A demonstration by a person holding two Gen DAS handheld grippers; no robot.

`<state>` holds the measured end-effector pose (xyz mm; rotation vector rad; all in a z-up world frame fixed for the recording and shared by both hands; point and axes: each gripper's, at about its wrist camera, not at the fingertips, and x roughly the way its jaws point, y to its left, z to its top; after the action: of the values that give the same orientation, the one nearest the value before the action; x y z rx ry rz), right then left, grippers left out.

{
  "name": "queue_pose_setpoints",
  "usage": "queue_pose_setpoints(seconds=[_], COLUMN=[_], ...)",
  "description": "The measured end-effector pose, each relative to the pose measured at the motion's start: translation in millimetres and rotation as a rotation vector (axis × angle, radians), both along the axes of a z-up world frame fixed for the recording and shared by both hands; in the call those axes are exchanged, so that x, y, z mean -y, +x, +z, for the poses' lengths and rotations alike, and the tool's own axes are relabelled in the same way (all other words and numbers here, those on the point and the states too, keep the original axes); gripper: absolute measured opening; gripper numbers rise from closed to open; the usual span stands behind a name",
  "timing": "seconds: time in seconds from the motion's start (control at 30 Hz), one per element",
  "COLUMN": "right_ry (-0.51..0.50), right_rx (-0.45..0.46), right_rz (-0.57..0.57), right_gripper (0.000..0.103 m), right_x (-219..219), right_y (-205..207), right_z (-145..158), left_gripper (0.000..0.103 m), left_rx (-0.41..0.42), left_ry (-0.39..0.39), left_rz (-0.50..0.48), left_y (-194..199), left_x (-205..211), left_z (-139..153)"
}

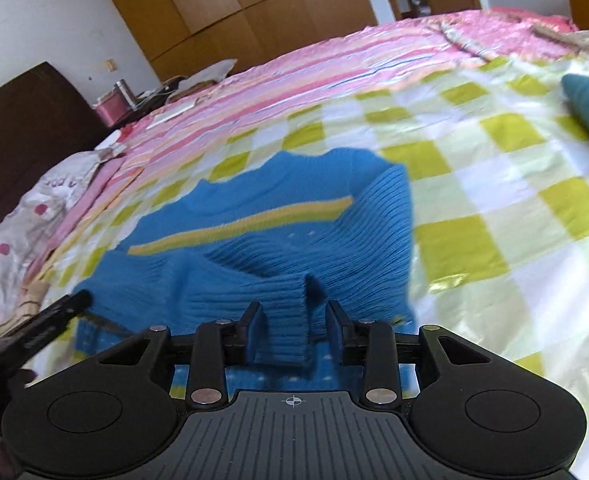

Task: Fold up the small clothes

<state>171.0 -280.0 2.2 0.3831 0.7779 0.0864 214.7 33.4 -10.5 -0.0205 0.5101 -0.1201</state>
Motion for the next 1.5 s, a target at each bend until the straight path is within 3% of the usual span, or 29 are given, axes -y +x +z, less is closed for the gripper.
queue_pose_setpoints(seconds=[0.1, 0.13, 0.2, 0.3, 0.43, 0.53, 0.6, 0.67, 0.73, 0.9, 1.0, 1.1, 1.2, 1.27, 1.37, 1.5], right_ry=[0.026, 0.021, 0.006, 0.010, -0.039, -0.114, -0.141, -0.161, -0.210, -0.273, -0.290, -0.274, -0.290, -0.307, -0.340, -0.294], right_rx=[-0.013, -0.016, -0.012, 0.054, 0.216, 0.283, 0.207, 0.075, 0.023, 0.106, 0.154, 0.125, 0.056, 0.059, 0.064, 0.074], right_rz=[0.031, 0.031, 0.030, 0.040, 0.043, 0.002, -0.018, -0.050, -0.078, -0.124, -0.060, 0.013, 0.032, 0.030, 0.031, 0.039], right_gripper=[0.031, 0.019, 0.007, 0.005, 0.005, 0.005, 0.012, 0.012, 0.013, 0.014, 0.015, 0.015, 0.015, 0.015, 0.015, 0.018], right_x=[-4.0, -4.3, -3.7, -2.0, -1.5, 0.7, 7.5, 14.0, 15.9, 11.2, -1.7, -15.3, -22.3, -24.3, -29.3, -29.3], right_y=[0.5, 1.2, 1.3, -3.6, -17.0, -20.3, -11.3, 3.3, 7.9, 2.1, 3.0, 11.9, 20.4, 19.6, 13.4, -7.8], right_z=[-0.6, -0.1, 4.7, 25.5, 61.8, 68.6, 53.2, 28.0, 14.6, 26.3, 32.8, 21.9, 3.5, -2.8, 3.2, 15.4], left_gripper=[0.042, 0.042, 0.042, 0.042, 0.043, 0.044, 0.044, 0.044, 0.044, 0.044, 0.044, 0.044, 0.045, 0.046, 0.047, 0.047], left_rx=[-0.002, 0.000, 0.007, 0.036, 0.094, 0.074, 0.024, -0.018, -0.017, 0.027, 0.041, 0.003, -0.055, -0.077, -0.098, -0.096], left_ry=[-0.007, -0.008, -0.010, -0.035, -0.056, -0.034, -0.001, 0.038, 0.064, 0.053, 0.041, 0.038, 0.042, 0.025, 0.001, 0.009], left_rz=[0.007, 0.010, 0.013, 0.012, 0.000, -0.015, -0.007, -0.002, -0.004, 0.001, 0.017, 0.032, 0.042, 0.036, 0.041, 0.060], left_y=[-1.1, -1.5, -2.6, -5.1, -11.1, -6.9, -0.4, 3.3, 2.4, -3.7, -3.2, 2.5, 9.6, 12.0, 13.3, 7.0], left_x=[-1.2, -1.6, -1.6, -0.7, 5.2, 11.5, 15.2, 18.2, 19.8, 16.8, 12.4, 8.5, 4.7, 0.9, -4.2, -8.3], left_z=[0.1, 0.6, 1.7, 7.9, 17.0, 12.3, 2.6, -5.1, -6.2, 2.0, 5.1, -0.9, -8.7, -9.7, -9.8, -4.7])
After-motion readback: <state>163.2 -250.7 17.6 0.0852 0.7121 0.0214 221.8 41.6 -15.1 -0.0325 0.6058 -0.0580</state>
